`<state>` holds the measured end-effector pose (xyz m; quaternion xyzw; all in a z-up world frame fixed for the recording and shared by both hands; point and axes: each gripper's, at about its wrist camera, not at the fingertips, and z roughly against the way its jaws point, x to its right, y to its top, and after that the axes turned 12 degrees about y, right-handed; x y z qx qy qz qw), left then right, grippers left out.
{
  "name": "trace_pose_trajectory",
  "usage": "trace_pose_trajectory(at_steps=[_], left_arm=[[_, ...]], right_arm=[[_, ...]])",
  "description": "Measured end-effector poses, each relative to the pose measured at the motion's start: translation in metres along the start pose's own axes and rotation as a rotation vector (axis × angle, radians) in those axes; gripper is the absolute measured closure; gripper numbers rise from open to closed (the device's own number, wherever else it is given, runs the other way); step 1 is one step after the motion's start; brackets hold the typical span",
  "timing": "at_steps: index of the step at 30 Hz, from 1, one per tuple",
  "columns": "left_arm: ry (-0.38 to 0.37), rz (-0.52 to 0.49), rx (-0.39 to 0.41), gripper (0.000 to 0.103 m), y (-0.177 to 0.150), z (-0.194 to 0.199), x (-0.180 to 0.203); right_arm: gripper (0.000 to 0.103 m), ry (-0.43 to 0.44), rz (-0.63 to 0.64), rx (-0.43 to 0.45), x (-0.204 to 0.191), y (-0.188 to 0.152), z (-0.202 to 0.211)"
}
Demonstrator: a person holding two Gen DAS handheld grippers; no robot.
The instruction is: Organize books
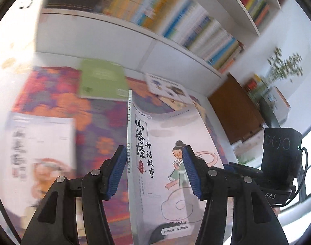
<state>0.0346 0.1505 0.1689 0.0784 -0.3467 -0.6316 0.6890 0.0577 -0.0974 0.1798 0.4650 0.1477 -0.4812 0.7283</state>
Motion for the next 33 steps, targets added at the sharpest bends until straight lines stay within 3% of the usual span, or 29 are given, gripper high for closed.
trace_pose_trajectory(at_steps=[8,15,23,33], left_arm=[[0.113,0.094,0.069,0.05,-0.005,0.036,-0.098],[0.198,0.19,0.036,0.05,-0.026,0.013,-0.168],[0.259,0.243,-0.05,0.05,-0.041,-0.005,-0.201],[0.362,0.178,-0.075,0.05,-0.046,-0.009,-0.194]], right_arm=[[0.073,0.101,0.046,-0.132,-0.036,0.015,-0.112],[0.073,0.111,0.044,-0.224,-0.033,0.011,-0.199],[0.073,0.085,-0.062,-0.284,0.0,-0.008,-0.23],[0.073,0.031,0.005,-0.33,-0.017,-0.012,-0.23]])
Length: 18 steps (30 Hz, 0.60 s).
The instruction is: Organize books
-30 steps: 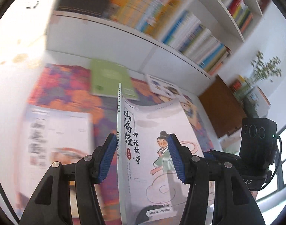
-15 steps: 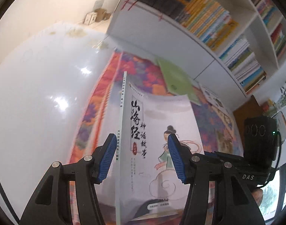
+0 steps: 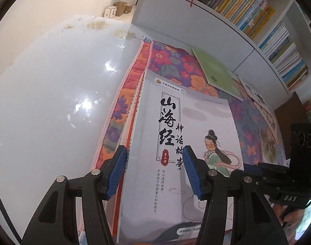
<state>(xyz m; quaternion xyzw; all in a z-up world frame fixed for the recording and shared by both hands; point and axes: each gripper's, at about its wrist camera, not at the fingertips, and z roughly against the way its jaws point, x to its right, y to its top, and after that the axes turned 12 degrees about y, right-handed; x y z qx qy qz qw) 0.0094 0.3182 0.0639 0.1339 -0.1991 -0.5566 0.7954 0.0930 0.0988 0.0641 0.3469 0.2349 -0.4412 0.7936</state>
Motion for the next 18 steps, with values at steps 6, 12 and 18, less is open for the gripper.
trace_pose_trajectory(at_steps=[6,12,18], left_arm=[[0.21,-0.053,0.058,0.048,-0.005,0.012,0.002],[0.177,-0.02,0.025,0.048,-0.01,0.012,-0.006],[0.18,0.0,0.054,0.048,-0.016,0.03,0.002]], right_arm=[[0.066,-0.055,-0.051,0.04,0.005,-0.002,0.017],[0.05,-0.058,-0.058,-0.005,-0.004,-0.005,0.014],[0.049,-0.045,-0.037,-0.038,-0.014,-0.008,0.004]])
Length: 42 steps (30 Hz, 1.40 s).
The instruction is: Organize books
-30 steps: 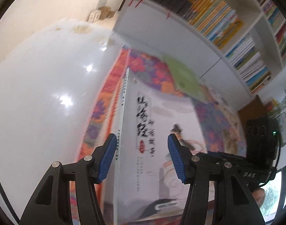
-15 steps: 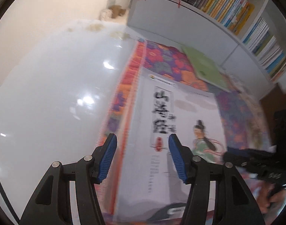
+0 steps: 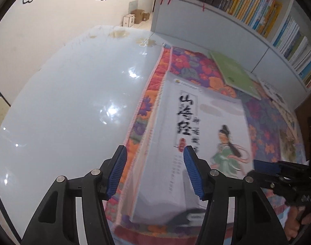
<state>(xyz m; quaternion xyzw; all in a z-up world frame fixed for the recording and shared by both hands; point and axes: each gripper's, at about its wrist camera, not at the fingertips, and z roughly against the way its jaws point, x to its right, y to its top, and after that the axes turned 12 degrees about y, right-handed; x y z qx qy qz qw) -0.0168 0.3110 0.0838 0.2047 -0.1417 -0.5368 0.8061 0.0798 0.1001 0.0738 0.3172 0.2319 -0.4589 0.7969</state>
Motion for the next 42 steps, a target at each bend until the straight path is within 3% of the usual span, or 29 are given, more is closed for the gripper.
trace_pose_trajectory(at_steps=[3,10,16,22,23,25,27,30,32,35,37,38,39,40,42], left_arm=[[-0.025,-0.01,0.032,0.048,-0.002,0.018,0.013],[-0.187,-0.15,0.043,0.038,-0.008,0.038,0.111],[-0.327,-0.318,-0.043,0.038,-0.034,0.017,0.236],[-0.353,-0.395,-0.176,0.038,-0.082,-0.01,0.337],[-0.344,-0.414,-0.196,0.038,-0.093,-0.013,0.351],[-0.27,-0.447,-0.138,0.031,-0.105,-0.007,0.368],[-0.238,-0.44,-0.136,0.022,-0.113,-0.004,0.376],[-0.28,-0.411,-0.141,0.02,-0.119,0.002,0.381],[-0.291,-0.413,-0.151,0.02,-0.126,0.007,0.384],[-0.411,-0.398,-0.211,0.02,-0.139,0.015,0.389],[-0.534,-0.391,-0.276,0.02,-0.149,0.019,0.397],[-0.566,-0.397,-0.293,0.02,-0.152,0.022,0.401],[-0.555,-0.392,-0.3,0.02,-0.154,0.023,0.402],[-0.53,-0.381,-0.301,0.02,-0.152,0.022,0.399],[-0.494,-0.347,-0.301,0.02,-0.14,0.019,0.385]], right_arm=[[0.049,0.039,-0.036,0.03,0.012,-0.005,0.019],[0.049,-0.045,-0.058,0.159,0.045,-0.04,0.106],[0.049,-0.15,-0.213,0.292,0.126,-0.083,0.209],[0.049,-0.212,-0.341,0.328,0.207,-0.127,0.276],[0.049,-0.23,-0.348,0.323,0.22,-0.125,0.282],[0.049,-0.26,-0.349,0.313,0.241,-0.117,0.29],[0.049,-0.232,-0.344,0.296,0.262,-0.103,0.29],[0.048,-0.16,-0.342,0.228,0.286,-0.078,0.273],[0.048,-0.168,-0.297,0.227,0.282,-0.063,0.269],[0.047,-0.18,-0.161,0.192,0.264,-0.025,0.256],[0.047,-0.116,-0.087,0.147,0.254,0.005,0.238],[0.047,-0.044,-0.058,0.099,0.248,0.021,0.223],[0.048,0.035,-0.029,0.038,0.24,0.035,0.205],[0.051,0.061,-0.013,0.009,0.237,0.04,0.195],[0.052,-0.005,0.024,0.009,0.225,0.045,0.185]])
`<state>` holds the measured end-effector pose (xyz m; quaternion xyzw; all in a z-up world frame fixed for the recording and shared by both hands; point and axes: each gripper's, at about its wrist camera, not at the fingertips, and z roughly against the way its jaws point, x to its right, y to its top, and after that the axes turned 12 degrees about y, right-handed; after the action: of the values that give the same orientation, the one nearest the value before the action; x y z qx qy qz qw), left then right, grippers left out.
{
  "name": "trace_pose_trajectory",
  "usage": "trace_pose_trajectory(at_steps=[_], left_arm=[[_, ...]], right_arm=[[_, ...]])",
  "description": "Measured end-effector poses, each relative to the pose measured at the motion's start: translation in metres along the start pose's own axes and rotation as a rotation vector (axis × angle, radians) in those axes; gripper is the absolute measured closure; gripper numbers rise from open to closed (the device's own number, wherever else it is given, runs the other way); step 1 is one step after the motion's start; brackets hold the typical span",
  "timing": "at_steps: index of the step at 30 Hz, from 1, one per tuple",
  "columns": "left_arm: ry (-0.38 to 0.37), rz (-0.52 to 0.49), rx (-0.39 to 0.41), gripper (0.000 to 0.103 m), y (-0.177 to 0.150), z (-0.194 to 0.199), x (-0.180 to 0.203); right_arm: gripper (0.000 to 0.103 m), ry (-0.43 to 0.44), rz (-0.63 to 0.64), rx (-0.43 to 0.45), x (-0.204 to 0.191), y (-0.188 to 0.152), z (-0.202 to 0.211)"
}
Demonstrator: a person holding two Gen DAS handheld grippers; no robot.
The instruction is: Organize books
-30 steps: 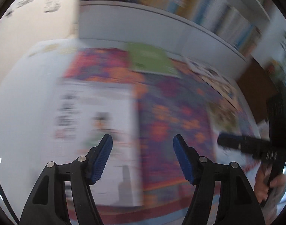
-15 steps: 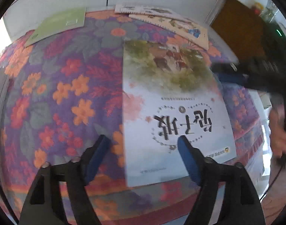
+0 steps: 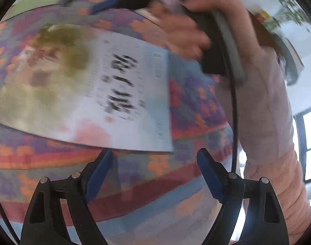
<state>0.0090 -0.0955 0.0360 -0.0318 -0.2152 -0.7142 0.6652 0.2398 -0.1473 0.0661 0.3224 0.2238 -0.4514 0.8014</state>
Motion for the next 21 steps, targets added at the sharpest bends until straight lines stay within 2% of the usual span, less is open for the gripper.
trace_pose_trajectory(at_steps=[2,4,8,9,11,13,15,17,19,21], left_arm=[[0.042,0.032,0.009,0.02,0.011,0.009,-0.021],[0.129,0.063,0.063,0.02,0.031,0.025,-0.05],[0.321,0.057,0.171,0.02,0.084,0.041,-0.087],[0.346,0.05,0.189,0.02,0.099,0.041,-0.092],[0.325,0.045,0.203,0.02,0.123,0.035,-0.096],[0.256,0.039,0.199,0.02,0.143,0.023,-0.09],[0.192,0.039,0.163,0.02,0.153,0.004,-0.081],[0.17,0.039,0.129,0.02,0.161,-0.018,-0.074],[0.194,-0.001,0.123,0.02,0.168,-0.029,-0.07],[0.289,-0.066,0.157,0.02,0.173,-0.031,-0.062]], right_arm=[[0.052,-0.02,0.03,0.049,-0.003,-0.009,0.015],[0.052,-0.054,0.004,0.087,0.001,-0.02,0.032],[0.052,-0.063,-0.059,0.169,0.004,-0.07,0.079],[0.052,-0.068,-0.077,0.178,0.001,-0.09,0.087],[0.052,-0.047,-0.099,0.168,-0.008,-0.118,0.091],[0.052,0.007,-0.119,0.146,-0.018,-0.145,0.091],[0.052,0.045,-0.12,0.126,-0.032,-0.167,0.084],[0.052,0.059,-0.119,0.088,-0.042,-0.182,0.069],[0.052,0.09,-0.136,0.031,-0.043,-0.19,0.054],[0.052,0.098,-0.147,-0.02,-0.042,-0.194,0.039]])
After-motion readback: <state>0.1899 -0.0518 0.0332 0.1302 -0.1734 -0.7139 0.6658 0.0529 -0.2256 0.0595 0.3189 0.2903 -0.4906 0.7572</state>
